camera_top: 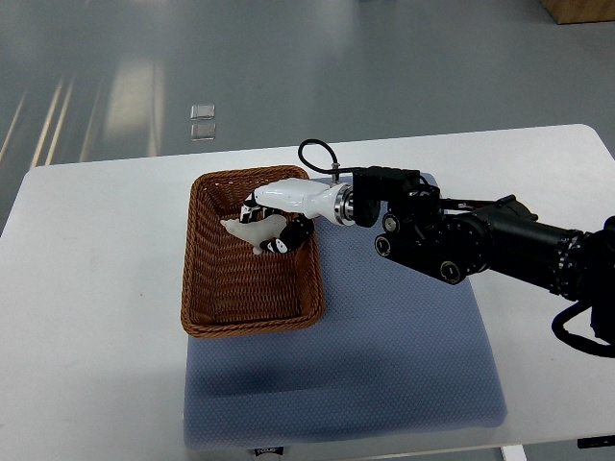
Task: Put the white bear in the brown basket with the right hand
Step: 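Lower the bear into the basket and open the right hand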
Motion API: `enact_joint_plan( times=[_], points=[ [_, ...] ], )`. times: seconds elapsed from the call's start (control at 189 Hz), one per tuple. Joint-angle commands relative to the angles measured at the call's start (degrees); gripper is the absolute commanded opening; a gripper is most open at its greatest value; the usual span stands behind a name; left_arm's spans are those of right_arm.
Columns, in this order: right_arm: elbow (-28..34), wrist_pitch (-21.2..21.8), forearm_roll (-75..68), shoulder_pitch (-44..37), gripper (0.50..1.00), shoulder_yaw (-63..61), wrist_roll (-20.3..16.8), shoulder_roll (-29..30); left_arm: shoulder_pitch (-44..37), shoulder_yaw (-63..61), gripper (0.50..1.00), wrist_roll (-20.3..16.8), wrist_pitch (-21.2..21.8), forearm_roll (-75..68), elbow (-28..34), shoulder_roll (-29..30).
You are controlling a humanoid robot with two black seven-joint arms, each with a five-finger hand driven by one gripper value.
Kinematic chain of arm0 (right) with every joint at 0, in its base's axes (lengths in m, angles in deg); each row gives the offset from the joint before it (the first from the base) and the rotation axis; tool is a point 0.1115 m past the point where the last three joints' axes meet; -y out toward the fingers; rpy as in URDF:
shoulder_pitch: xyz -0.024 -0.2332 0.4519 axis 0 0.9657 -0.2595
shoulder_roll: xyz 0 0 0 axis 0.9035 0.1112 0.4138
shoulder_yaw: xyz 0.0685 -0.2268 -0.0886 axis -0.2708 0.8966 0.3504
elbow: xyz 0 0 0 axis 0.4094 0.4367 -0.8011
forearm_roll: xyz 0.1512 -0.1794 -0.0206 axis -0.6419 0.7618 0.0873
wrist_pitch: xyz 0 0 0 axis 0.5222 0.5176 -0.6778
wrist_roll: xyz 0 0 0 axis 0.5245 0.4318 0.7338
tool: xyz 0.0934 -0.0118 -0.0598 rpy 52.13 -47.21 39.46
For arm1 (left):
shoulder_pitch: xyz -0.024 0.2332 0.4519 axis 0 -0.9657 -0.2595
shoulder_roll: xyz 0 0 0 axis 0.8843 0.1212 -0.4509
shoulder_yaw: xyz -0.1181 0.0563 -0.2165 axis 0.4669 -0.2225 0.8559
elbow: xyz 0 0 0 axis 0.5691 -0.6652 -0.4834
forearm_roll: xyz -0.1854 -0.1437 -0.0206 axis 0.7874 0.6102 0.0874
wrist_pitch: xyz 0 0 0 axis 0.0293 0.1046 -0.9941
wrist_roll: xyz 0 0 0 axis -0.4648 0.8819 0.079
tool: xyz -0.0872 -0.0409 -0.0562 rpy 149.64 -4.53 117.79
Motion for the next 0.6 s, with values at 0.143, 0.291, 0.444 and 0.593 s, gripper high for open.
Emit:
enact_joint_plan(
  times=[0.143,0.291,0.444,0.593],
  points=[
    [0.52,-3.35,-1.04,0.81,0.85,-0.74,0.27,0.0,0.0,0.0,1.0,0.0,0.0,0.0,0.0,0.0],
    [0.43,-4.23,-2.53,0.55,0.86,-2.14,1.23,0.0,0.0,0.0,1.0,0.0,0.0,0.0,0.0,0.0],
    [0.43,-3.26,-9.65,0.72,0.903,-7.15,1.32,0.0,0.0,0.0,1.0,0.0,0.0,0.0,0.0,0.0],
    [0.52,1.74,-20.98,1.95,0.915,-16.82,0.62,-0.53,0.0,0.0,1.0,0.0,0.0,0.0,0.0,0.0]
  ],
)
